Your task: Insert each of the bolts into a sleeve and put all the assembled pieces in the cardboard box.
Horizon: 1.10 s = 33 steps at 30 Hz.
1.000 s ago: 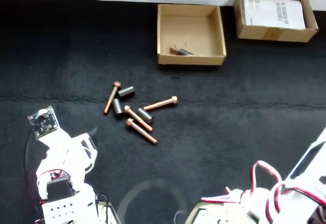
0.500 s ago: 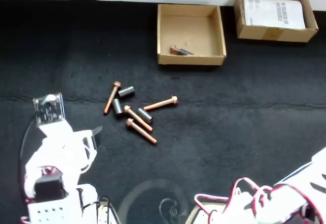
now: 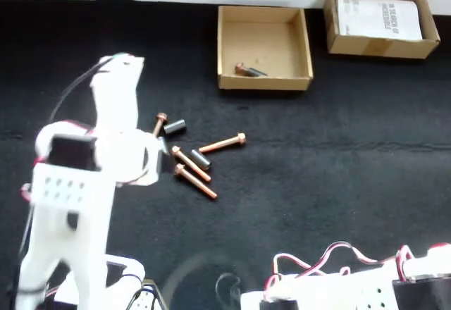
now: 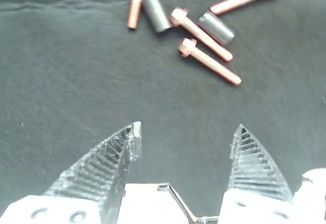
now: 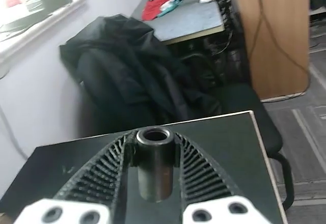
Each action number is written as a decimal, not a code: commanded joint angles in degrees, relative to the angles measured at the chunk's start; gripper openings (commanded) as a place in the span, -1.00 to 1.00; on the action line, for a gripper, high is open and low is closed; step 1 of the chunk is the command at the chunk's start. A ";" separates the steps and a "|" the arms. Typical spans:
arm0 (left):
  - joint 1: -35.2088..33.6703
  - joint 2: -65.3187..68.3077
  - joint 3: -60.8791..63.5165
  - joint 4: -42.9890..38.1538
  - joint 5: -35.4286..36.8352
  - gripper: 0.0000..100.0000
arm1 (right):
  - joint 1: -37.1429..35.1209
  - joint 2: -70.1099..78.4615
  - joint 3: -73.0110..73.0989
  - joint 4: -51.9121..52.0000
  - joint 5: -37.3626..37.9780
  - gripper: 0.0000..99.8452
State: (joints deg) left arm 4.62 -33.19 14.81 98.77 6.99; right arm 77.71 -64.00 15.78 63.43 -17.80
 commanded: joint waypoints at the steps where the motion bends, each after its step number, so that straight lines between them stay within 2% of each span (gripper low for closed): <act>1: 3.74 5.85 -6.20 1.14 0.18 -0.43 | 4.00 -6.29 12.35 -11.38 0.09 -0.98; 3: 5.41 8.66 -7.96 1.14 -0.26 -0.43 | 5.67 -9.80 19.38 -17.36 0.26 -0.98; 7: 8.31 15.69 -11.30 0.88 -9.67 -0.43 | 7.16 -16.22 33.54 -29.93 3.87 -0.98; 11: 9.71 23.60 -15.87 1.23 -15.30 -0.43 | 9.19 -21.76 47.60 -42.77 6.51 -0.98; 16: 9.80 33.45 -22.73 1.14 -28.57 -0.43 | 9.80 -27.47 61.85 -54.99 10.11 -0.98; 25: 12.18 52.26 -40.22 1.14 -48.53 -0.43 | 9.54 -37.23 74.51 -59.91 11.87 -0.98; 30: 15.78 62.46 -48.66 0.97 -53.54 -0.43 | 7.87 -41.10 77.76 -59.82 12.22 -0.98; 33: 17.10 67.91 -54.90 1.05 -54.07 -0.43 | 5.93 -41.01 78.11 -59.82 15.47 -0.98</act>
State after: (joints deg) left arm 20.09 31.96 -33.63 99.82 -45.85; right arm 85.80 -103.47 94.02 4.88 -4.97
